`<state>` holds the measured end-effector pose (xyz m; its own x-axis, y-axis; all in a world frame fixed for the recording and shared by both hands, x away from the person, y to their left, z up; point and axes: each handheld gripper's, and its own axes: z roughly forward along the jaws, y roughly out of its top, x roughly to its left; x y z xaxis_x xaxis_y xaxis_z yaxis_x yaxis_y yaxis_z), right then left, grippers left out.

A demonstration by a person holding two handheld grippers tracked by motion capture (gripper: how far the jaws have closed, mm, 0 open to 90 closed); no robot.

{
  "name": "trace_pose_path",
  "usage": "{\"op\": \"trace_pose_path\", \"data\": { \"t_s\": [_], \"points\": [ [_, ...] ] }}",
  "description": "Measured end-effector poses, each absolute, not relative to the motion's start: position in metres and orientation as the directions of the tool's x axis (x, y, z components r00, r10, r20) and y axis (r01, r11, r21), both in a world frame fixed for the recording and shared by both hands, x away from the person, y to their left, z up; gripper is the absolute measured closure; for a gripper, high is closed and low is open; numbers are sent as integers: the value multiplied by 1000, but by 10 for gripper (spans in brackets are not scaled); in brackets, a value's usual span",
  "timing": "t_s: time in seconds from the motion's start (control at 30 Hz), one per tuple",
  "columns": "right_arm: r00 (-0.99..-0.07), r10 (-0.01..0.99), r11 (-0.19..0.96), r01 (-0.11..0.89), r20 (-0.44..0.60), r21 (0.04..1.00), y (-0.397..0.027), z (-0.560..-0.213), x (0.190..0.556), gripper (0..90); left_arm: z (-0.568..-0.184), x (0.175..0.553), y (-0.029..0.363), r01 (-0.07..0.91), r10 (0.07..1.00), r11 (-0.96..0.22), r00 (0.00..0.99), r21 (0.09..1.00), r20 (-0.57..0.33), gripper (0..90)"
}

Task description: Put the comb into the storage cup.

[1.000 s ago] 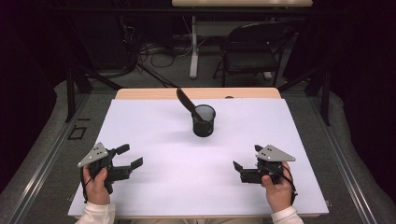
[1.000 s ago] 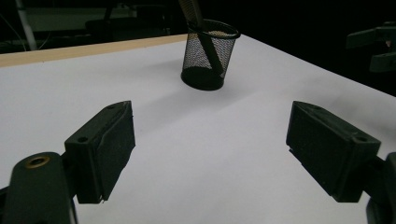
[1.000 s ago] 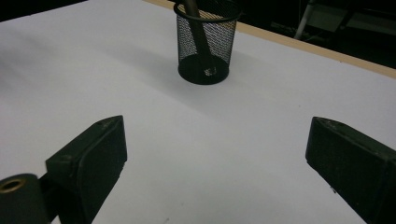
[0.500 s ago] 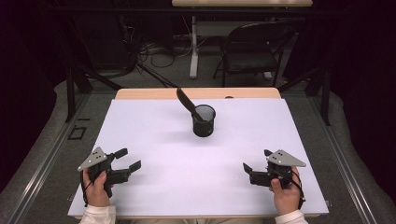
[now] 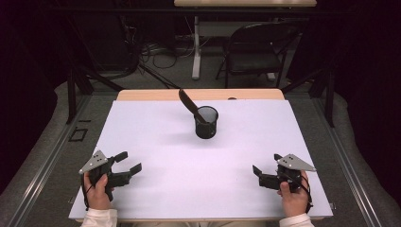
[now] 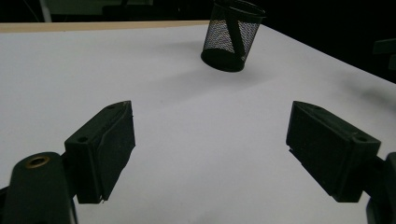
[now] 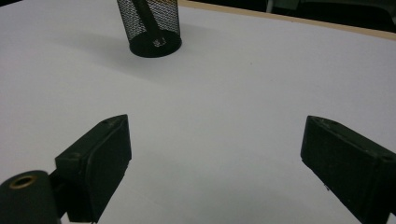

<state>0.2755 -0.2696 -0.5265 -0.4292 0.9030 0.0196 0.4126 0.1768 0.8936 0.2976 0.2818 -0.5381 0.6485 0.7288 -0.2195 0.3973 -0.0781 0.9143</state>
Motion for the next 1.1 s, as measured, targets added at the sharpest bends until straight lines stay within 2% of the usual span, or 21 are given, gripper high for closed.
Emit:
{"op": "trace_pose_path", "data": {
  "t_s": [0.57,1.1],
  "points": [
    [-376,919,82,477,118,875,-288,-538,284,85,-544,300,288,427,752,-44,609,903,-251,155],
    [-361,920,51,497,154,866,-294,-541,286,85,-547,301,292,443,759,-15,588,896,-278,155]
  ]
}}
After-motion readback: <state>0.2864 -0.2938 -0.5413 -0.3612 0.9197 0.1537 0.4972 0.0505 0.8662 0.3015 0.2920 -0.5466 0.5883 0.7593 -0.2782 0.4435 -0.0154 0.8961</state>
